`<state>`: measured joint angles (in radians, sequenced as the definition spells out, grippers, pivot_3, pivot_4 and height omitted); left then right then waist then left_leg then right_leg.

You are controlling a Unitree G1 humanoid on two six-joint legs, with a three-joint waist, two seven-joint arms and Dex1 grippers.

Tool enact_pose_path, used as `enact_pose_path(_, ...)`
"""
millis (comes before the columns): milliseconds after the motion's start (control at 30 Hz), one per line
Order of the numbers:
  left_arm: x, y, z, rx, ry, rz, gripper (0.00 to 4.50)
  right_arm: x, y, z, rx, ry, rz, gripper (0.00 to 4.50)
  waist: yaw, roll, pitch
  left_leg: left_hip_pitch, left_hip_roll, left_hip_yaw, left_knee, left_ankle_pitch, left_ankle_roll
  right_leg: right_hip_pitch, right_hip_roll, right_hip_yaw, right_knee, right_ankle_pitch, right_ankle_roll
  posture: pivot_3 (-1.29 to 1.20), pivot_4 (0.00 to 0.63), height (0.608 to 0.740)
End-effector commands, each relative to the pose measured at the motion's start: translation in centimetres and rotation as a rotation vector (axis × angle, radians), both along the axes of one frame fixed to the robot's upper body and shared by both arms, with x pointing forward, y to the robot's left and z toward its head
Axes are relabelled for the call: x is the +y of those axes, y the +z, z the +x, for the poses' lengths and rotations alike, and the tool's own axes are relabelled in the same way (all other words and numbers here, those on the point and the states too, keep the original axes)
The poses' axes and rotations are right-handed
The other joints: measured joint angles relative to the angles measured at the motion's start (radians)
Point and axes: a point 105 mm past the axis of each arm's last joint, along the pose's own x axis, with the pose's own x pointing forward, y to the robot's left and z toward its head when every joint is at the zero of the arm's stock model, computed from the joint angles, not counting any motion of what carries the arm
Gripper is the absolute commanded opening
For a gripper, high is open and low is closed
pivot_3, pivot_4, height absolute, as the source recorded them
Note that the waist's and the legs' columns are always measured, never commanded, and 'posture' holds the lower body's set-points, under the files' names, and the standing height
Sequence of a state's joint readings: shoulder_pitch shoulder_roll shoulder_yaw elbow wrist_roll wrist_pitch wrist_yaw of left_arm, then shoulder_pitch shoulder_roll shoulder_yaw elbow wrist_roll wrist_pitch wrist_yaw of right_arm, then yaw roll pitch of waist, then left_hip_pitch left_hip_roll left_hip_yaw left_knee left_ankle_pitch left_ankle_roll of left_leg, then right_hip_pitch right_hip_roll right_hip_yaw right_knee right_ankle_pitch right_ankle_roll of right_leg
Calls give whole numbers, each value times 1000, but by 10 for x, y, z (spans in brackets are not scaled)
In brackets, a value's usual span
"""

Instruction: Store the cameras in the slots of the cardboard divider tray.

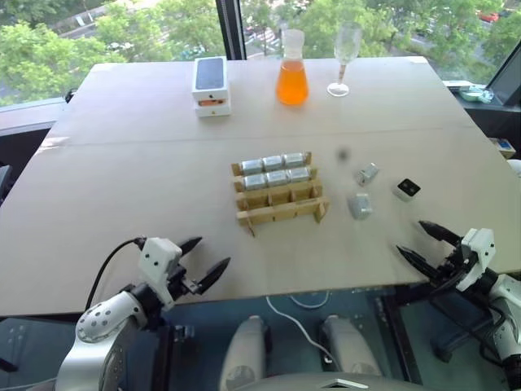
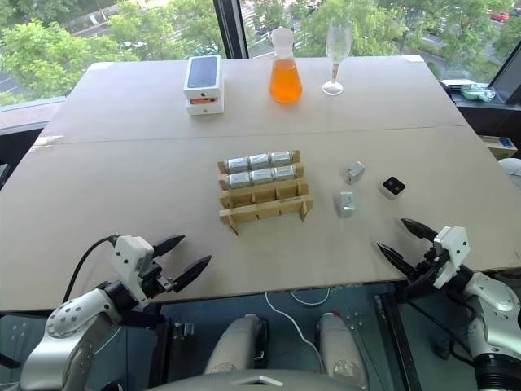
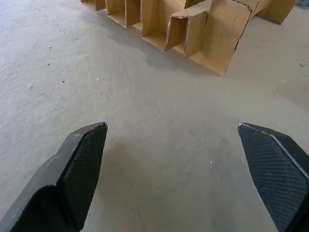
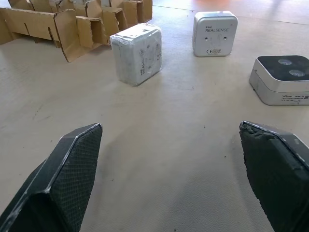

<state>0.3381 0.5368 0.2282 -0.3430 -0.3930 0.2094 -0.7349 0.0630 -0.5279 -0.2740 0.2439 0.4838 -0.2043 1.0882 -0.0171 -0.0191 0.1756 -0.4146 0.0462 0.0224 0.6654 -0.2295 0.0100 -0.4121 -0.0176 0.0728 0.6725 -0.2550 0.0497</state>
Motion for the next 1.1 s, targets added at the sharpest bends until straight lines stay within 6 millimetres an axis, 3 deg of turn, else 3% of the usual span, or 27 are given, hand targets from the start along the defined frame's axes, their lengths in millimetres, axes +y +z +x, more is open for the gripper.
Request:
enact_pose_path(33, 2, 10, -2, -40, 0, 10, 4469, -3, 10, 2, -35, -1, -15, 4500, 0, 0, 0, 0, 0, 0, 0, 0, 0, 0, 0, 0, 0, 0, 0, 0, 150, 740)
enact_pose_path(633, -3, 12, 6, -58, -4, 26, 4469, 7, 19, 9, -49, 19, -9, 4500, 0, 0, 0, 0, 0, 0, 0, 0, 0, 0, 0, 0, 0, 0, 0, 0, 150, 740)
enact_pose_path(900, -12, 50, 8, -147, -116, -1, 4469, 47, 27, 2, -43, -12, 30, 4500, 1, 0, 0, -1, 1, 0, -2, 0, 0, -1, 0, -1, 0, 0, 0, 0, 150, 740)
enact_pose_path(967, -19, 69, 3, -184, -210, -41, 4469, 52, 33, 9, -81, -96, 34, 4500, 1, 0, 0, -1, 1, 0, -2, 0, 0, -2, 0, -1, 0, 0, 0, 0, 150, 740)
enact_pose_path(1100, -27, 85, -12, -176, -401, 14, 4469, 66, 34, 20, -65, -239, 37, 4500, -1, 0, 0, 0, 1, 0, -2, 0, 0, -2, -1, 0, 0, 0, 0, 0, 150, 740)
